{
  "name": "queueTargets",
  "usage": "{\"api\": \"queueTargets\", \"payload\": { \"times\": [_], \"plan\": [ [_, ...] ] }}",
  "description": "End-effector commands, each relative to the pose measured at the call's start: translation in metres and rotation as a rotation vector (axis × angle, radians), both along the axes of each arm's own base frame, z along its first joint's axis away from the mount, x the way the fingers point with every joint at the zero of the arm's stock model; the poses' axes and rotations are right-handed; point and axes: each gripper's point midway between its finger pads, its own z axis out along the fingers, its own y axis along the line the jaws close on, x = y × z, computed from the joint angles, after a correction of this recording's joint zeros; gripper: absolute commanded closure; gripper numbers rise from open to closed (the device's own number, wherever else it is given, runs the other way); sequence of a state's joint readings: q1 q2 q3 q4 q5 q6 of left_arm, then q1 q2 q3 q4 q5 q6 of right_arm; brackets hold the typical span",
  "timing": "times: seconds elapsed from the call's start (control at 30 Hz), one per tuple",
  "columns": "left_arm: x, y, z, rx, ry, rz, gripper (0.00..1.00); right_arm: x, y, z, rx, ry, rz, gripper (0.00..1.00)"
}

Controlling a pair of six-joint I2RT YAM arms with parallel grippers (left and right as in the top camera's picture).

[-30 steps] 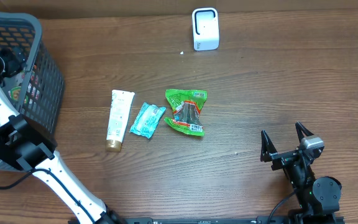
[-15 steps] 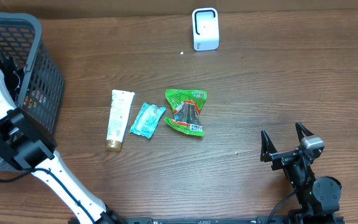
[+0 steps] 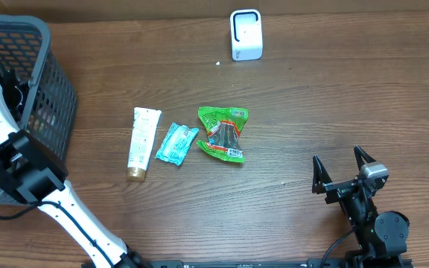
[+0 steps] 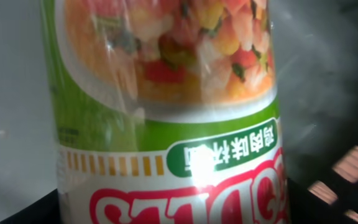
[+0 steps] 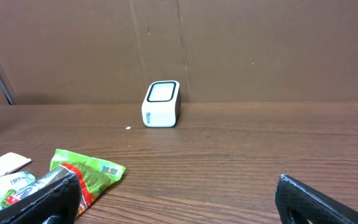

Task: Scan the item barcode
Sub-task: 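Lift the Cup Noodles cup out and drop it right of the snack bag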

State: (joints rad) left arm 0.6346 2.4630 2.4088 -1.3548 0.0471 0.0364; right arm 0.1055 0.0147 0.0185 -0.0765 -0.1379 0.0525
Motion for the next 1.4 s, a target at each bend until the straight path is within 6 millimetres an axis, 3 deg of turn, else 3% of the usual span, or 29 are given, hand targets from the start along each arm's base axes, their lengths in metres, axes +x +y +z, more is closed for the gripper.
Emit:
{"api": "queueTargets", "payload": {
  "times": [0.0,0.17,0.33,0.53,0.63,0.77,0.87,1.03,1.37],
  "plan": [
    [0.014,0.011,0.070,0.093,-0.140,0.055,0.26,0.000,0.000,-0.002,0.008,-0.003,-0.001,0.00],
    [0.018,0.010,0.142,0.157,-0.289,0.089,0.25,0.000,0.000,-0.002,0.008,-0.003,-0.001,0.00],
    [0.010,-0.005,0.220,0.210,-0.459,0.086,0.25,0.000,0.000,-0.002,0.008,-0.003,-0.001,0.00],
    [-0.020,-0.045,0.305,0.239,-0.632,0.037,0.25,0.000,0.000,-0.002,0.008,-0.003,-0.001,0.00],
    [-0.035,-0.068,0.336,0.247,-0.696,0.003,0.22,0.000,0.000,-0.002,0.008,-0.003,-0.001,0.00],
    [-0.045,-0.121,0.367,0.183,-0.793,-0.136,0.20,0.000,0.000,-0.002,0.008,-0.003,-0.001,0.00],
    [-0.040,-0.157,0.372,0.117,-0.819,-0.226,0.21,0.000,0.000,-0.002,0.008,-0.003,-0.001,0.00],
    [-0.026,-0.224,0.362,0.009,-0.789,-0.378,0.21,0.000,0.000,-0.002,0.008,-0.003,-0.001,0.00],
    [-0.019,-0.392,0.317,-0.207,-0.628,-0.755,0.25,0.000,0.000,-0.002,0.008,-0.003,-0.001,0.00]
  ]
}}
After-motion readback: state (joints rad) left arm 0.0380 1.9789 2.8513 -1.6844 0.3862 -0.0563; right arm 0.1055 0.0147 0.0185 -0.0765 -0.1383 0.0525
